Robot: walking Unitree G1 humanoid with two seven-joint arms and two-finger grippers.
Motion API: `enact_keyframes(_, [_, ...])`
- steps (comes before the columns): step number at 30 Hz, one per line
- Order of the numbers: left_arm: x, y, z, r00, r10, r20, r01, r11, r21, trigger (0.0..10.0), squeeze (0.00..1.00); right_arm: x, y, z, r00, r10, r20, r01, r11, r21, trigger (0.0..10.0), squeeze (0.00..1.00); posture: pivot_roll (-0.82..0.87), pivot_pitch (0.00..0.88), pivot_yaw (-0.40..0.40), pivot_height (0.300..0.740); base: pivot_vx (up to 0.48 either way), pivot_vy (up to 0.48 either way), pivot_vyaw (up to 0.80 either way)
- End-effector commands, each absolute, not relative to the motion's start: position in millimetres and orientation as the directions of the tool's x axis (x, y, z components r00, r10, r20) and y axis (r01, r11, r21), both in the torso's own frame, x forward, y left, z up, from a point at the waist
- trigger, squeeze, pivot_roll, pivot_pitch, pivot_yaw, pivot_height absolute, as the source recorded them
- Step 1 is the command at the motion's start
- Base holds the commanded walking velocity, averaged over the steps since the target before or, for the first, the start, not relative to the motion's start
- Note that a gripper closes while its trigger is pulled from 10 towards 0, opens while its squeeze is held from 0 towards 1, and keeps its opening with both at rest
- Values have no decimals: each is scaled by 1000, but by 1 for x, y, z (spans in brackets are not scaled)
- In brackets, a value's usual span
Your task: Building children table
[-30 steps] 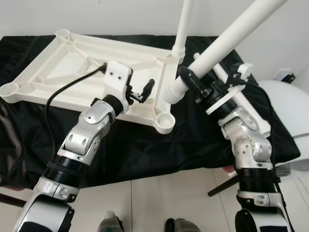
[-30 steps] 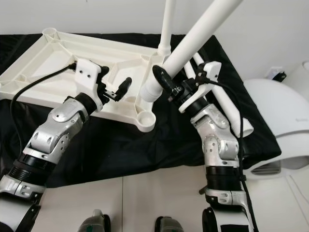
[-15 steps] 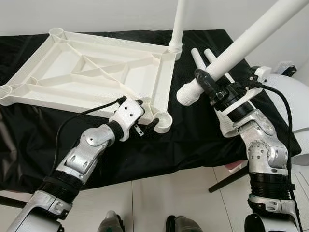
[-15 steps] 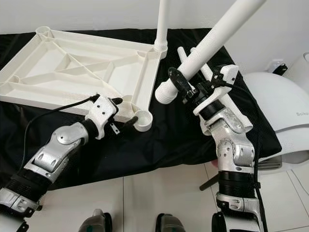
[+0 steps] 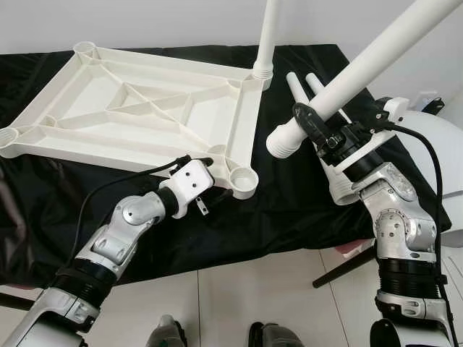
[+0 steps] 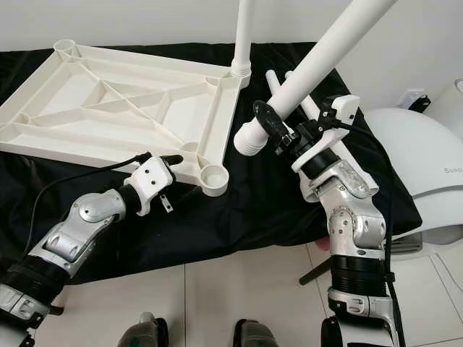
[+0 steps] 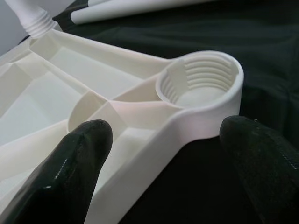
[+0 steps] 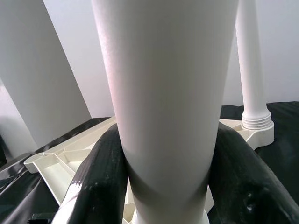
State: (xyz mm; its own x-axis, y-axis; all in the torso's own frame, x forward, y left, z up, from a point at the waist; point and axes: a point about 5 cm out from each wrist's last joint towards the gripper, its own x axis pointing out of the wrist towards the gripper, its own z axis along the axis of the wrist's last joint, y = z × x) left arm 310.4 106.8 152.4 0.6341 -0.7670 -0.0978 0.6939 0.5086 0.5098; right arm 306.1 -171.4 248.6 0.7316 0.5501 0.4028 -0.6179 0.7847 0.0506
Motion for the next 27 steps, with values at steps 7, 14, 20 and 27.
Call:
enact_keyframes(7, [313, 103, 140, 633, -761, -140, 684, 465, 562, 10000, 0, 304, -167, 259, 702, 570, 428, -640, 768, 29, 10000, 0, -29, 140, 19, 740, 0, 0, 0])
enact_keyframes(14, [321, 100, 143, 661, -739, -130, 652, 481, 586, 10000, 0, 304, -166, 261, 696, 570, 437, -643, 766, 26, 10000, 0, -31, 138, 21, 740, 0, 0, 0])
enact_keyframes(20, [330, 105, 146, 664, -729, -164, 651, 456, 607, 10000, 0, 304, -165, 263, 690, 575, 440, -650, 760, 26, 10000, 0, -27, 144, 20, 740, 0, 0, 0])
enact_keyframes(27, [338, 115, 146, 647, -723, -241, 679, 403, 613, 10000, 0, 304, -164, 264, 686, 578, 442, -653, 757, 24, 10000, 0, -26, 150, 23, 740, 0, 0, 0])
